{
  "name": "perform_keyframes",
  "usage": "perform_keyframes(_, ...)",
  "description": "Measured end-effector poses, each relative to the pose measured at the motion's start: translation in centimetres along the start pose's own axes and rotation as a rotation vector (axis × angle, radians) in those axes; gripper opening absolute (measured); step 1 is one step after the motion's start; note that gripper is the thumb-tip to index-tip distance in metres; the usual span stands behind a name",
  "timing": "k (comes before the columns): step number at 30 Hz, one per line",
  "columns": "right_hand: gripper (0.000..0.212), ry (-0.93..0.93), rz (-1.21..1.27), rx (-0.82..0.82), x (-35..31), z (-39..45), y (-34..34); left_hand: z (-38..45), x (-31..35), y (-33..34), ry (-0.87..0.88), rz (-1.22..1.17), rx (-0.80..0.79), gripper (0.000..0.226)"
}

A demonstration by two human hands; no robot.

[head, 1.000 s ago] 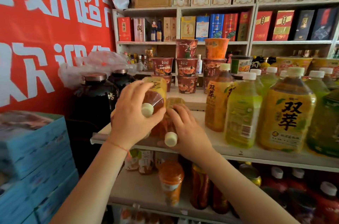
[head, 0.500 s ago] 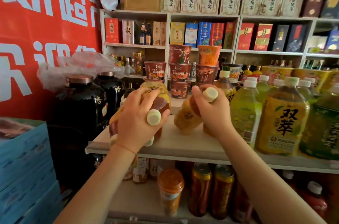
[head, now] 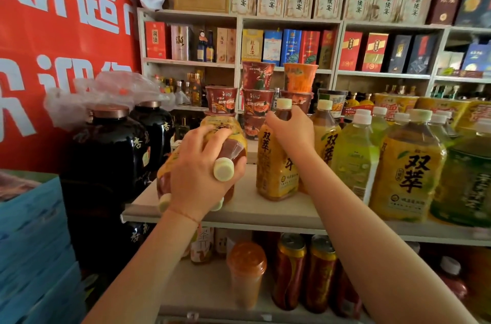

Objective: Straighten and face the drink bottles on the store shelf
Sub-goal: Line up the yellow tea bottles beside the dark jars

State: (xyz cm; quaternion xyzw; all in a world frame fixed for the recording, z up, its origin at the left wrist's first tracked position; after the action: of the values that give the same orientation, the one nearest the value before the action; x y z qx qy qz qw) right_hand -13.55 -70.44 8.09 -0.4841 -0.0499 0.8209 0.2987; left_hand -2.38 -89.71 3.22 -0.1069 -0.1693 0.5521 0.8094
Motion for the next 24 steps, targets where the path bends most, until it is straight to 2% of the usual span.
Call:
perform_keyframes(1, 0.039, -0.041, -0.033, 0.026, 0.3, -0.7, -0.1, 0.0, 0.0, 0.0, 0.002, 0.002, 0.008, 0.058)
perform_keyframes(4, 0.095, -0.206, -0.348, 0.051, 1.6, -4.2, 0.3, -0.2, 0.0, 0.0, 0.004, 0.015, 0.040, 0.055)
perform_keyframes(5, 0.107, -0.241, -0.430, 0.063, 2.0, -5.7, 0.4, -0.2, 0.0, 0.0, 0.005, 0.017, 0.054, 0.055)
perform_keyframes(9, 0.120, -0.191, -0.635, 0.043, 3.8, -8.6, 0.9, -0.2, 0.2, 0.1, 0.010, 0.028, 0.104, 0.054)
perform_keyframes(12, 0.115, -0.146, -0.655, 0.070, 4.0, -8.6, 1.2, -0.2, 0.3, 0.1, 0.007, 0.021, 0.118, 0.053)
perform_keyframes(17, 0.073, -0.067, -0.572, -0.034, 4.6, -7.3, 2.0, -0.3, 0.2, 0.2, 0.017, 0.002, 0.111, 0.052)
perform_keyframes(20, 0.069, -0.007, -0.539, -0.077, 5.0, -6.4, 2.8, -0.3, 0.2, 0.3, 0.014, -0.001, 0.104, 0.052)
perform_keyframes(24, 0.058, 0.003, -0.668, -0.127, 5.0, -5.6, 4.2, -0.5, 0.3, 0.2, 0.008, 0.000, 0.096, 0.053)
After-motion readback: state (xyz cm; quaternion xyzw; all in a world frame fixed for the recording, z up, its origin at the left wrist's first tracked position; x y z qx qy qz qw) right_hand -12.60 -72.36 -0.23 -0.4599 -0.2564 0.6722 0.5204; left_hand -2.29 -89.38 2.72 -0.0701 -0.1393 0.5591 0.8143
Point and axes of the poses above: each hand's wrist, its own z-axis towards the middle knuckle, its own y-axis out of the palm, x = y × z, the point moved 7 cm from there along z, towards the middle knuckle, and after that the axes turned 1 degree about z, right-handed, at the moved point
